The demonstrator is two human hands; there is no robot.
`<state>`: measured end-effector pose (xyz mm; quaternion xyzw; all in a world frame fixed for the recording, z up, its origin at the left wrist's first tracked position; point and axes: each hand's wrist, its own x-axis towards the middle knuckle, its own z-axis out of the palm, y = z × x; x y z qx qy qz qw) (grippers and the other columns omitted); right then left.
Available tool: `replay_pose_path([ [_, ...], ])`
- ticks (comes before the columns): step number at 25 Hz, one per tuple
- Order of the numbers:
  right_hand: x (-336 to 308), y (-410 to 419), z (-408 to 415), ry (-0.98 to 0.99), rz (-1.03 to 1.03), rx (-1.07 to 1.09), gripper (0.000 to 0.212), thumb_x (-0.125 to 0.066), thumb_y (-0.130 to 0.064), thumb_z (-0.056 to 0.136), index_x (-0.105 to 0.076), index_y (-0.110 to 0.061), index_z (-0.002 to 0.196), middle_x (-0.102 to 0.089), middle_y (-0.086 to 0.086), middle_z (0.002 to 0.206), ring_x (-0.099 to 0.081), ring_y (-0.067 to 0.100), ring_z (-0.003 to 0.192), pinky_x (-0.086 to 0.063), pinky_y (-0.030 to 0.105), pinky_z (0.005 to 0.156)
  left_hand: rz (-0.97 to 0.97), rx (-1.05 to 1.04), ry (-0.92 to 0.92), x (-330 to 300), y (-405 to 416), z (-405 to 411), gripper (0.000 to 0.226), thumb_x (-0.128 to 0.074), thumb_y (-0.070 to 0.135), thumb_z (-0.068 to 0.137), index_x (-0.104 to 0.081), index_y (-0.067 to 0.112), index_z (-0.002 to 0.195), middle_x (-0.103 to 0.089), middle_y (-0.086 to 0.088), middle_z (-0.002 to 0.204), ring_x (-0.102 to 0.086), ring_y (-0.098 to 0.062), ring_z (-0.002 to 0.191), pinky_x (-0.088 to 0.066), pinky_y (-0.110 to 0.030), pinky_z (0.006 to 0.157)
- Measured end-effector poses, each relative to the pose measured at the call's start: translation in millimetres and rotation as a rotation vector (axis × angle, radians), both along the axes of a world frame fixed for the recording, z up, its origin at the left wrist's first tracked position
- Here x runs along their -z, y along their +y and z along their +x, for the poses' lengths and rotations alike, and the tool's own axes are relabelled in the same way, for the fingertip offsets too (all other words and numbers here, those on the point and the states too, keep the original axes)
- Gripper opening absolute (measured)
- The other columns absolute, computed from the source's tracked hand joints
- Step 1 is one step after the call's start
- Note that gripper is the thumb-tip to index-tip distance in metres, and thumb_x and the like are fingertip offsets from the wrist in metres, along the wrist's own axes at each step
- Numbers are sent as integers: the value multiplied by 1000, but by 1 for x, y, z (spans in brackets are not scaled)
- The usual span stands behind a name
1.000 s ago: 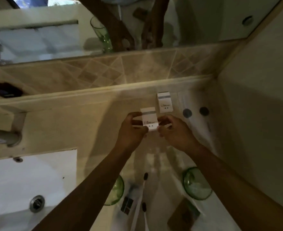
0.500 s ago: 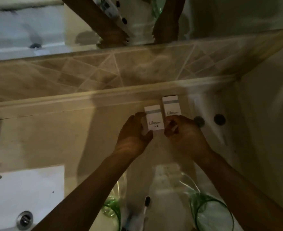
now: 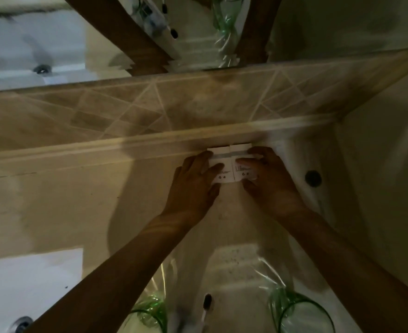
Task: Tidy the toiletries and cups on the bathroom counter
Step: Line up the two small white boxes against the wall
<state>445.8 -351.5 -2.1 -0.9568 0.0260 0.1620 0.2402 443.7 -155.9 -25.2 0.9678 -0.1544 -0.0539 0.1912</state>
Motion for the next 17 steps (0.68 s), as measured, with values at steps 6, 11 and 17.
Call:
replay_pose_path([
  [6, 3, 3, 3, 23, 71, 59, 56, -71, -21, 82, -51, -40, 130, -23, -13, 147, -38, 17, 133, -46, 48, 105, -40, 4, -23, 8, -2, -1, 55, -75, 28, 81, -59, 21, 133, -47, -13, 149, -45, -35, 132, -43, -49, 101],
  [11, -2, 8, 4, 12, 73, 103, 69, -73, -20, 81, -39, -38, 139, -7, -10, 155, -29, 20, 141, -45, 45, 107, -91, 3, -29, 9, -4, 2, 71, -75, 29, 80, -40, 28, 142, -40, -14, 152, -39, -35, 136, -42, -50, 104],
  [17, -11, 5, -5, 2, 117, 88, 81, -75, -21, 79, -29, -34, 145, -5, -18, 149, -37, 22, 136, -48, 46, 105, -104, -39, 122, -6, 3, -1, 81, -72, 35, 83, -29, 31, 152, -20, -7, 156, -23, -27, 139, -35, -44, 112],
])
